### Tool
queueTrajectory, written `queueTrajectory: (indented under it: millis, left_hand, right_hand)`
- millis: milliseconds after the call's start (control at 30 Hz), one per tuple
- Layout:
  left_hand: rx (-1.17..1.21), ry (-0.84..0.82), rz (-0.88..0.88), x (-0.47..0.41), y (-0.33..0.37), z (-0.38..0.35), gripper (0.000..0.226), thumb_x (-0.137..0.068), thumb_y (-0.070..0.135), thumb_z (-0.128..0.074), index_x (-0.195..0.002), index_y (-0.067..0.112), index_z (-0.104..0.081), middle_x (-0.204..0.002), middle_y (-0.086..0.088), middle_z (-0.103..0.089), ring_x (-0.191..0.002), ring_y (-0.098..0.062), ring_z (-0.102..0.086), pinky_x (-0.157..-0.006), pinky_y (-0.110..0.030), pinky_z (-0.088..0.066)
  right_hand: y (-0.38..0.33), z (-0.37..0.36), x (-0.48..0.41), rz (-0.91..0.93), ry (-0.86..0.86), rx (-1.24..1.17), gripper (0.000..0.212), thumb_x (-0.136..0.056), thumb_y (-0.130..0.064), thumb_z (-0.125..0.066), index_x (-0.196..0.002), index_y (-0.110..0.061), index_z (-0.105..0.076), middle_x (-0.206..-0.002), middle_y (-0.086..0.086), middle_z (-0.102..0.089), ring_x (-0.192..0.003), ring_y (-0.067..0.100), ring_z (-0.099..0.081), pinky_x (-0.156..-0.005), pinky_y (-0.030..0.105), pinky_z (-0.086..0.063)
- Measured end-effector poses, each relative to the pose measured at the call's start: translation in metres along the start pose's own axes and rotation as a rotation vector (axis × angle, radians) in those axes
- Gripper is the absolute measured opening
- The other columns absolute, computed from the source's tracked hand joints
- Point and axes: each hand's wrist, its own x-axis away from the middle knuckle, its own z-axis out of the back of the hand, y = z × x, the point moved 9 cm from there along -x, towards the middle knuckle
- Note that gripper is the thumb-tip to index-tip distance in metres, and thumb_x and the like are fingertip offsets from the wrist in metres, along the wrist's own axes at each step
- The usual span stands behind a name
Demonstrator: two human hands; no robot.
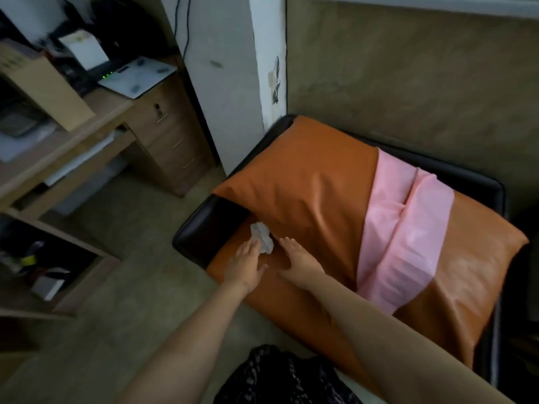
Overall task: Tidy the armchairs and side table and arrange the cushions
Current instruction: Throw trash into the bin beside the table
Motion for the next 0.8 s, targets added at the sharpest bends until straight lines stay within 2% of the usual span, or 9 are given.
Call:
queueTrajectory:
  millis: [167,333,433,567,800]
  left_hand:
    - [-0.007,-0.041,0.0,-0.023,-0.034,-0.009,0.07,-0.097,0.036,-0.05,-0.153,0.016,-0.014,-0.161,-0.002,-0.012,-0.147,-0.021,-0.014,-0.115,-0.034,-0.022]
    - [-0.071,-0.175,-0.102,-0.069,-0.06,-0.035,0.071,-0.096,0.034,-0.052,-0.152,0.017,-0.014,-0.161,-0.001,-0.011,-0.146,-0.022,-0.017,-0.116,-0.034,-0.022]
    - [-0.138,-0.259,-0.206,-0.105,-0.081,-0.052,0.071,-0.096,0.032,-0.053,-0.153,0.019,-0.012,-0.161,0.001,-0.009,-0.146,-0.021,-0.016,-0.116,-0.036,-0.024]
    - [-0.177,-0.344,-0.24,-0.147,-0.116,-0.072,0.075,-0.095,0.032,-0.054,-0.153,0.02,-0.009,-0.161,0.002,-0.007,-0.147,-0.02,-0.013,-0.116,-0.038,-0.024]
    - [-0.12,-0.399,-0.251,-0.207,-0.141,-0.129,0.079,-0.093,0.036,-0.058,-0.153,0.021,-0.01,-0.159,-0.004,-0.016,-0.145,-0.024,-0.019,-0.116,-0.037,-0.024]
  right_hand:
    - [0.009,-0.037,-0.018,-0.084,-0.033,-0.025,0.087,-0.086,-0.026,-0.067,-0.154,-0.023,-0.012,-0.161,-0.001,-0.013,-0.148,0.015,-0.009,-0.119,0.033,-0.018]
    - [0.021,-0.071,-0.065,-0.218,-0.045,-0.041,0.096,-0.081,-0.037,-0.071,-0.154,-0.026,-0.009,-0.161,-0.002,-0.011,-0.148,0.015,-0.009,-0.12,0.034,-0.013]
    - [0.025,-0.088,-0.1,-0.329,0.001,-0.086,0.094,-0.082,-0.04,-0.07,-0.153,-0.026,-0.01,-0.16,-0.002,-0.013,-0.147,0.017,-0.013,-0.118,0.035,-0.018]
    - [0.032,-0.114,-0.141,-0.442,0.063,-0.205,0.091,-0.081,-0.036,-0.071,-0.152,-0.025,-0.015,-0.158,0.001,-0.022,-0.144,0.02,-0.023,-0.114,0.037,-0.026]
    - [0.055,-0.147,-0.193,-0.475,0.116,-0.122,0.081,-0.087,-0.037,-0.065,-0.152,-0.026,-0.017,-0.157,0.001,-0.023,-0.142,0.023,-0.026,-0.114,0.036,-0.023]
